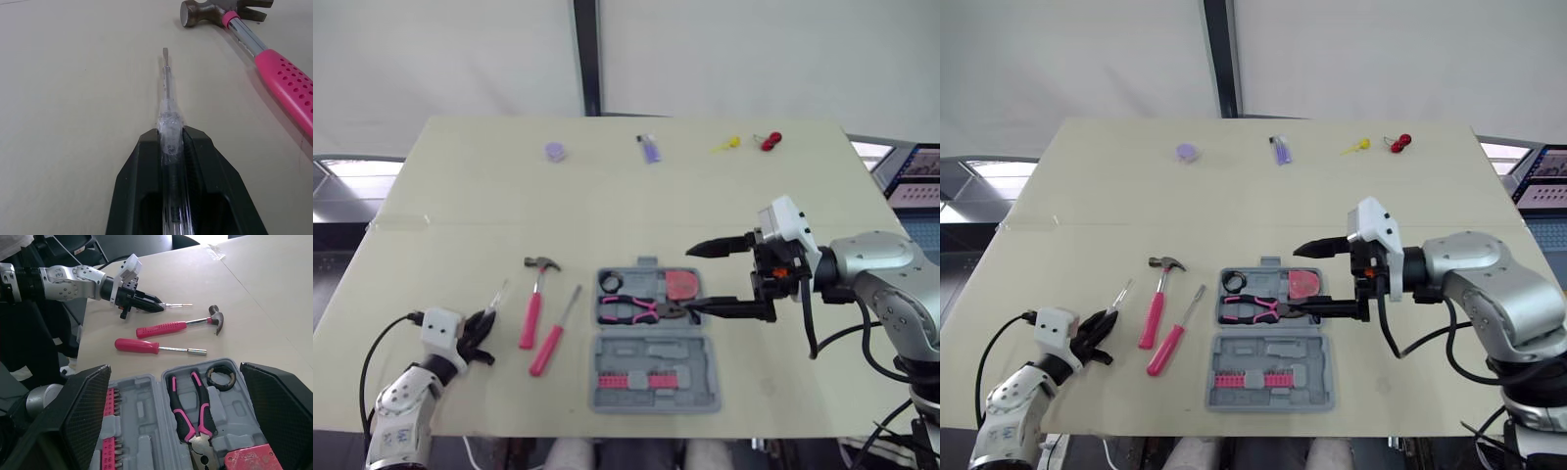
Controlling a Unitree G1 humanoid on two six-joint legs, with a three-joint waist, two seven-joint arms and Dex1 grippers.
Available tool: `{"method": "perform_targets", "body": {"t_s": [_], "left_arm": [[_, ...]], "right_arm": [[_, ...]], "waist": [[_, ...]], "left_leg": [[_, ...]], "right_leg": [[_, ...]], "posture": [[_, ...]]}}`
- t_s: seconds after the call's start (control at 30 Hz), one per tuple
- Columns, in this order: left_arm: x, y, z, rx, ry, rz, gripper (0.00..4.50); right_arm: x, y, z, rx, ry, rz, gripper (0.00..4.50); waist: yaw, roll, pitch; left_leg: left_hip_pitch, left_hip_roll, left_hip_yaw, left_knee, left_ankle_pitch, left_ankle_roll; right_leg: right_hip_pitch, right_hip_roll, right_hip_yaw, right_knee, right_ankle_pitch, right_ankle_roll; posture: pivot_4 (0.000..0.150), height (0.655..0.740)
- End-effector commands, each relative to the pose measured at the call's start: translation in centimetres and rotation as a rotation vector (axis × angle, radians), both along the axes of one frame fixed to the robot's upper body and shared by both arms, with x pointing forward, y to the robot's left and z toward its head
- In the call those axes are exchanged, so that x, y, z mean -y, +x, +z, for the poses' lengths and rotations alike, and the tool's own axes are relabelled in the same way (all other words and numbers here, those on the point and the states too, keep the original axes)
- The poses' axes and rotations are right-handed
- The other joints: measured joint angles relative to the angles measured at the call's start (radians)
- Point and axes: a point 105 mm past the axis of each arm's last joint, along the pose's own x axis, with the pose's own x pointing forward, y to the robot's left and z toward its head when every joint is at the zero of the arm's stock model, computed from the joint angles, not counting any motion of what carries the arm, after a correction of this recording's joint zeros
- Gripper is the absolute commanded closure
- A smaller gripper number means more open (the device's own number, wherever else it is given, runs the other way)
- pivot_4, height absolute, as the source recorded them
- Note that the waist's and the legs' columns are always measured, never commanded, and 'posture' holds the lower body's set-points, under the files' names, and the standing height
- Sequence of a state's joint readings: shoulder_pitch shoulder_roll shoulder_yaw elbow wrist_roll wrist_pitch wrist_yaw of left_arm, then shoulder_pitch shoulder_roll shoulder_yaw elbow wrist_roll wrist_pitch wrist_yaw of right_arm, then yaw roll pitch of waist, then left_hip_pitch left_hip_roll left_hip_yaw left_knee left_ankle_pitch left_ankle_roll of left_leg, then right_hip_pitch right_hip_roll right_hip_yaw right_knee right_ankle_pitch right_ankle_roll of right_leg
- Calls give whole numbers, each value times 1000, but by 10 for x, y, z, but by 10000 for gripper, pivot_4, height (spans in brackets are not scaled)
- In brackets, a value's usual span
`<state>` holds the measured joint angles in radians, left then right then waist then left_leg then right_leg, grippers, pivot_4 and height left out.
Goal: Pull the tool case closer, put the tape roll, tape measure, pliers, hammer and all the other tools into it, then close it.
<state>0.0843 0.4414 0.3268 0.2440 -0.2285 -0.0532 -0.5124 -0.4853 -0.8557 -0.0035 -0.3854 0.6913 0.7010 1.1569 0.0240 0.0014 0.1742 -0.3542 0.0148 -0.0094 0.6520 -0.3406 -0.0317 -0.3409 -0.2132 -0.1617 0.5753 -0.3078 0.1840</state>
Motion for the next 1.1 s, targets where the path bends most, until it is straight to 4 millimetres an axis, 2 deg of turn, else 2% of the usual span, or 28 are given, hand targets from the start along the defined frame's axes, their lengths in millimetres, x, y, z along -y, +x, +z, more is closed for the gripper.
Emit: {"method": "perform_targets", "body": {"t_s": [0.03,0.17,0.23,0.27,0.33,0.4,0.47,0.6,0.77,0.9,1.0,1.1], "left_arm": [[-5,-5,-10,-47,11,8,43877],[-8,-4,2,-20,33,-5,43877],[-7,-1,29,24,112,-73,43877],[-4,1,50,50,158,-131,43877],[4,3,74,70,206,-215,43877],[24,6,105,71,248,-368,43877],[41,6,120,31,281,-501,43877],[84,3,135,-80,346,-772,43877],[132,5,143,-169,400,-982,43877],[160,7,139,-240,442,-1066,43877],[171,7,134,-303,514,-1124,43877],[185,5,136,-352,509,-1163,43877]], "right_arm": [[0,-3,7,32,15,21,0],[2,-1,7,35,21,10,0],[8,-1,5,30,5,-8,0],[12,-1,3,25,-9,-18,0],[18,-1,1,21,-24,-27,0],[23,0,-3,18,-40,-38,0],[27,2,-6,16,-47,-47,0],[35,4,-16,14,-62,-68,0],[45,8,-29,10,-98,-88,0],[52,12,-33,12,-117,-104,0],[57,13,-37,10,-137,-113,0],[61,13,-39,6,-143,-116,0]], "waist": [[0,0,0],[-1,0,0],[-1,-2,0],[-1,-4,1],[1,-5,2],[4,-6,2],[4,-5,3],[-1,-4,3],[-2,-4,3],[-4,-4,3],[0,-4,3],[1,-4,4]], "left_leg": [[0,0,0,0,0,0],[0,0,0,0,0,0],[0,0,1,0,0,0],[0,0,1,-1,0,0],[-1,1,1,0,0,-1],[-1,1,1,0,-1,0],[-1,1,0,0,0,0],[0,1,1,-1,-1,-1],[-1,1,3,-1,-1,0],[-1,1,4,-2,-1,0],[-2,1,4,-1,-1,0],[-3,1,4,1,-1,0]], "right_leg": [[0,0,0,0,0,0],[0,0,0,0,0,0],[0,0,0,0,0,0],[-1,0,0,0,0,0],[-1,1,0,0,0,0],[-1,1,1,0,0,0],[-1,1,0,0,0,0],[-2,1,1,0,0,0],[-3,1,2,0,0,0],[-4,1,2,1,0,0],[-4,1,3,0,0,0],[-4,1,3,0,0,0]], "posture": [[1500,7400],[1500,7400],[1500,7400],[1500,7400],[1500,7400],[1500,7400],[1500,7400],[1500,7400],[1500,7400],[1500,7400],[1500,7400],[1500,7400]]}}
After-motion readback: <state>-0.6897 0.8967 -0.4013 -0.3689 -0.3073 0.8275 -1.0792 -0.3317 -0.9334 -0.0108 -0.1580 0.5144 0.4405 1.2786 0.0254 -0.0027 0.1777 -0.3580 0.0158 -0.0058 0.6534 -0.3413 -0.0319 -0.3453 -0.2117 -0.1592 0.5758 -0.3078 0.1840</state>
